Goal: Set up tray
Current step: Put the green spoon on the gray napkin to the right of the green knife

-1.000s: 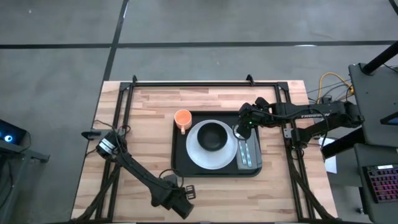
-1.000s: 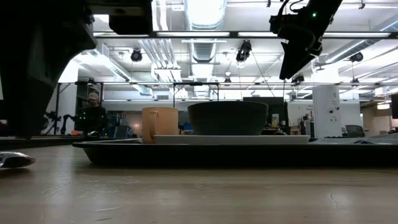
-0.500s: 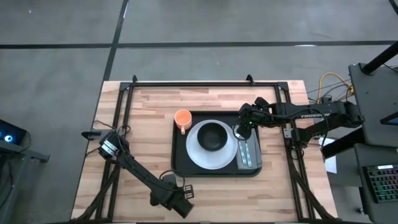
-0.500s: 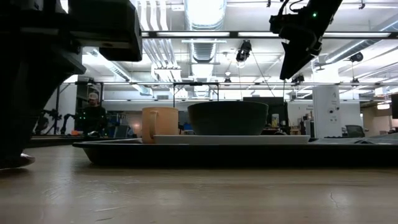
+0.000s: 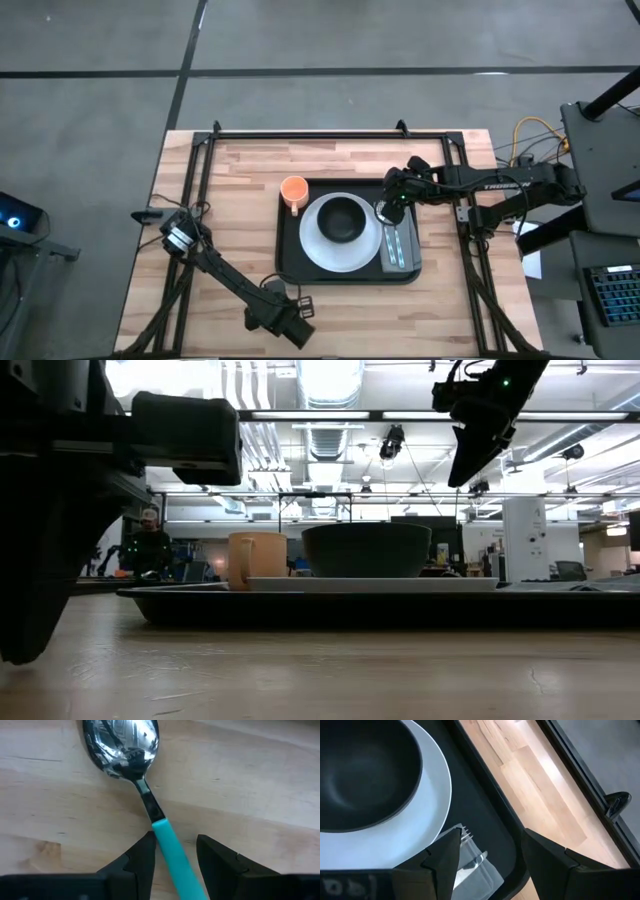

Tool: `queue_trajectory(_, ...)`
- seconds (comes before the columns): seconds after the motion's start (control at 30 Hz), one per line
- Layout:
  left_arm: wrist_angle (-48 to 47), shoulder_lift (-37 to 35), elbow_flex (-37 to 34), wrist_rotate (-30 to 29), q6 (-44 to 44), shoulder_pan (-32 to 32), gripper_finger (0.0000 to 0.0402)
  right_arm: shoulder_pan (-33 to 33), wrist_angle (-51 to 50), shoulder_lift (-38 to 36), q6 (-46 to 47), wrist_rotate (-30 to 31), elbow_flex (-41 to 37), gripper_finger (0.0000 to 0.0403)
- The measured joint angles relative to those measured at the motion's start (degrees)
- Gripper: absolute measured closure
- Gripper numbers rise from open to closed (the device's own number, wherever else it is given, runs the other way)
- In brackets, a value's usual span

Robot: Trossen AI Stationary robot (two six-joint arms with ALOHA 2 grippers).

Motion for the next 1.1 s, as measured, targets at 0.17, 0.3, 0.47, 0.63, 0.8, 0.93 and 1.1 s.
queue_trajectory(0.17, -0.3, 0.0, 0.0, 1.1, 0.2, 0.0, 0.0318, 0.0, 0.2, 0.0, -0.1, 0.0, 0.0, 0.0204)
queue_trajectory(0.3, 0.3, 0.0, 0.0, 1.5, 0.5, 0.0, 0.0364, 0.0, 0.7, 0.0, -0.1, 0.0, 0.0, 0.0204)
queue_trajectory(0.47, 0.8, -0.2, 0.1, 1.7, 1.1, 0.0, 0.0374, 0.0, 0.9, 0.0, 0.1, 0.0, 0.0, 0.0204)
queue_trajectory(0.63, 1.5, -2.0, 1.9, -0.2, 2.3, -0.1, 0.0374, 0.0, 1.2, 0.0, 0.1, -1.2, 0.0, 0.0204)
queue_trajectory(0.8, -6.5, -5.5, 8.5, -5.7, 5.6, -0.3, 0.0374, 0.0, 1.4, -0.3, 0.4, -5.6, 0.0, 0.0204)
queue_trajectory(0.93, -13.7, -6.2, 14.9, -12.1, 10.1, -0.3, 0.0374, 0.0, 3.9, -1.9, 0.8, -8.4, 0.5, 0.0204)
queue_trajectory(1.1, -18.9, -6.9, 21.8, -19.7, 18.4, 0.5, 0.0374, 0.0, 15.8, -6.3, 0.3, -22.0, 2.9, 0.0204)
